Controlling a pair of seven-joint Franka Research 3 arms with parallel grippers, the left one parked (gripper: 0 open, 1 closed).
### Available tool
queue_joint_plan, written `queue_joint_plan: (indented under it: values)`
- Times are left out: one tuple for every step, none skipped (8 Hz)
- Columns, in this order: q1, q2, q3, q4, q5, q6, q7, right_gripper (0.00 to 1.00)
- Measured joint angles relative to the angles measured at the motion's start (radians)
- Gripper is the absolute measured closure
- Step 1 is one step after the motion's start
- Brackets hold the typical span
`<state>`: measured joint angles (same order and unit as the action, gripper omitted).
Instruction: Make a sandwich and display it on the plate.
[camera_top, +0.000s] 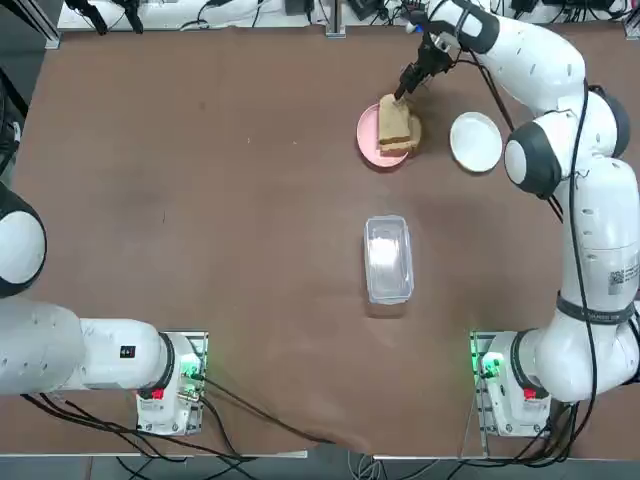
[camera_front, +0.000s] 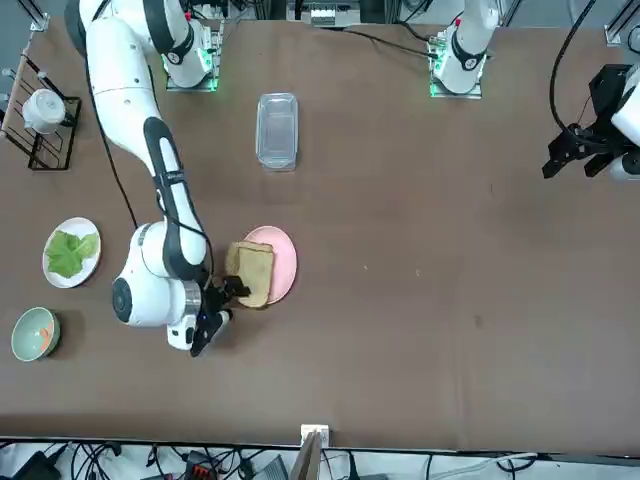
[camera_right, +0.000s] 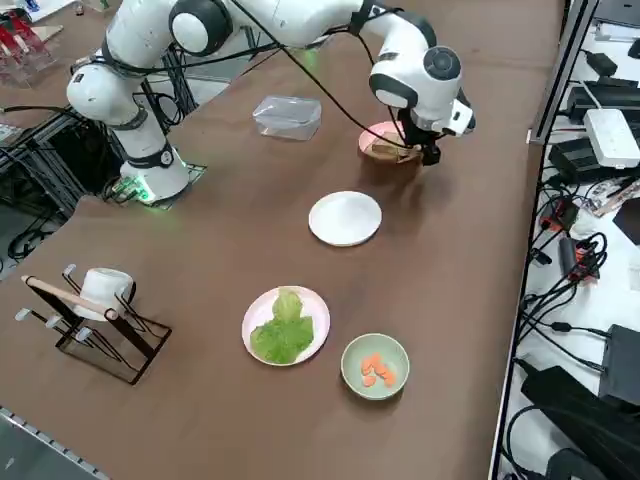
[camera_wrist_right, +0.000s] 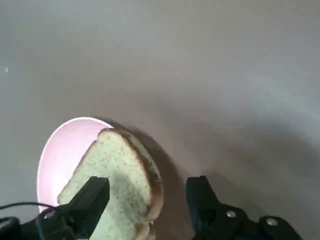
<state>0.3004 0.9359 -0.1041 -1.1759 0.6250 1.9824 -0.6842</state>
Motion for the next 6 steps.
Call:
queue_joint_plan:
  values:
    - [0.000, 0.001, 0.002, 0.000, 0.005, -0.004, 0.000, 0.08]
    - [0.000, 0.002, 0.003, 0.000, 0.008, -0.006, 0.000, 0.10]
    - [0.000, 0.003, 0.004, 0.000, 0.008, -0.006, 0.000, 0.12]
    - [0.000, 0.005, 0.004, 0.000, 0.008, -0.007, 0.000, 0.13]
    - [0.000, 0.010, 0.004, 0.000, 0.008, -0.008, 0.000, 0.15]
    - [0.001, 0.015, 0.005, 0.000, 0.009, -0.008, 0.000, 0.18]
